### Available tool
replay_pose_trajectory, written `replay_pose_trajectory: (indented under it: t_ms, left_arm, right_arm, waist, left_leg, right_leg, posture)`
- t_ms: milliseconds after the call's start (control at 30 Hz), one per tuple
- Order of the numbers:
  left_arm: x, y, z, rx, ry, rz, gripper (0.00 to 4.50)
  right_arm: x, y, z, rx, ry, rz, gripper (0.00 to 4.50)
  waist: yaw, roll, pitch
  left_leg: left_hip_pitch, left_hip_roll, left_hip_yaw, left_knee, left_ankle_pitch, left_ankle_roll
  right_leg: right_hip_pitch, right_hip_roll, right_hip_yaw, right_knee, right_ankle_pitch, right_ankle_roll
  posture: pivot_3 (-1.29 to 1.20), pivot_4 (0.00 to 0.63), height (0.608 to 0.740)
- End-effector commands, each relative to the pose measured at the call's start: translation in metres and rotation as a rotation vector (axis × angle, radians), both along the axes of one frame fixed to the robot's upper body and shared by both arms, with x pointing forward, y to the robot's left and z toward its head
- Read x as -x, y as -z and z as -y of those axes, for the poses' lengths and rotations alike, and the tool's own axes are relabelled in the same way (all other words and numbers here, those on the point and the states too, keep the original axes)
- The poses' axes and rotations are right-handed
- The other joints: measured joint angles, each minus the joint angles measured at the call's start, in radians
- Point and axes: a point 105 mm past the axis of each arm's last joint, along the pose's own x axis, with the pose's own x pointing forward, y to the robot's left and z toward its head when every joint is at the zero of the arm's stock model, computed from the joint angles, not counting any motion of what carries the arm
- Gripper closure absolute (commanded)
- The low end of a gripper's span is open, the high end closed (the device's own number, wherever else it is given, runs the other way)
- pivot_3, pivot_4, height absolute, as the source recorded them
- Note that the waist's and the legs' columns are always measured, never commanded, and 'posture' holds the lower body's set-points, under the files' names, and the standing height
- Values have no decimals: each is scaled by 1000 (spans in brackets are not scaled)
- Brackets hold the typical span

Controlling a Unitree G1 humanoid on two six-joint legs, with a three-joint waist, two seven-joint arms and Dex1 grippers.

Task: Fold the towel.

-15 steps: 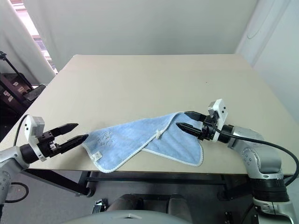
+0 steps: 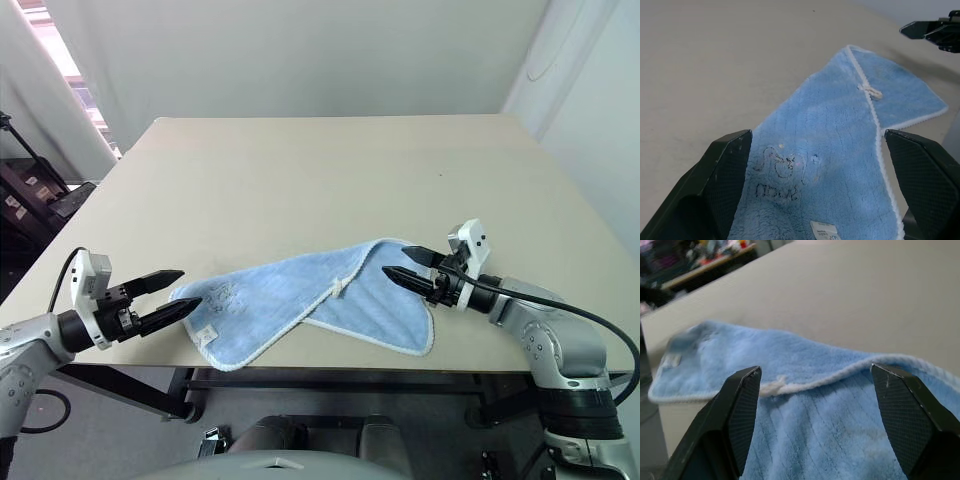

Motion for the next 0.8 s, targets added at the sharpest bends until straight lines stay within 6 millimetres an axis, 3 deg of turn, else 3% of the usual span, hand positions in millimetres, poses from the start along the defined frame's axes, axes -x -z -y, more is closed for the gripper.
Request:
replay_pose_trajectory:
  t_ms: [33, 167, 267, 433, 567, 800]
  left_arm:
    - [-6, 6, 14, -28, 37, -32, 0]
    - [-19, 12, 19, -59, 38, -34, 0]
    - [-28, 14, 19, -49, 40, -25, 0]
    - [-43, 11, 24, -30, 46, 13, 0]
    - [-48, 9, 26, -30, 40, 37, 0]
    - [-45, 4, 32, -26, 59, 63, 0]
  right_arm:
    - [-9, -12, 16, 15, 95, 25, 872]
    - [-18, 2, 31, 163, 200, 8, 872]
    - [-29, -1, 37, 137, 242, 9, 872]
    - [-49, 16, 48, 185, 399, -35, 872]
    - [-61, 35, 48, 188, 436, -126, 872]
    - [-77, 51, 46, 201, 431, -145, 872]
  waist:
    - [3, 0, 0]
    - [3, 0, 0]
    - [-2, 1, 0]
    - [-1, 1, 1]
    - [-1, 1, 1]
    - [-5, 1, 1]
  left_leg:
    - [0, 0, 0, 0, 0, 0]
    - [0, 0, 0, 0, 0, 0]
    - [0, 0, 0, 0, 0, 0]
    - [1, 1, 1, -1, 2, 2]
    - [0, 0, 1, 0, 2, 3]
    - [1, 0, 1, 0, 2, 3]
  right_leg:
    - [0, 0, 0, 0, 0, 0]
    - [0, 0, 0, 0, 0, 0]
    - [0, 0, 0, 0, 2, -4]
    - [-1, 1, 0, 1, 3, -5]
    - [-1, 2, 0, 1, 3, -5]
    - [-1, 3, 0, 1, 4, -5]
  posture:
    - [0, 0, 740]
    - [0, 0, 740]
    - [0, 0, 740]
    - [0, 0, 740]
    - [0, 0, 740]
    - [0, 0, 740]
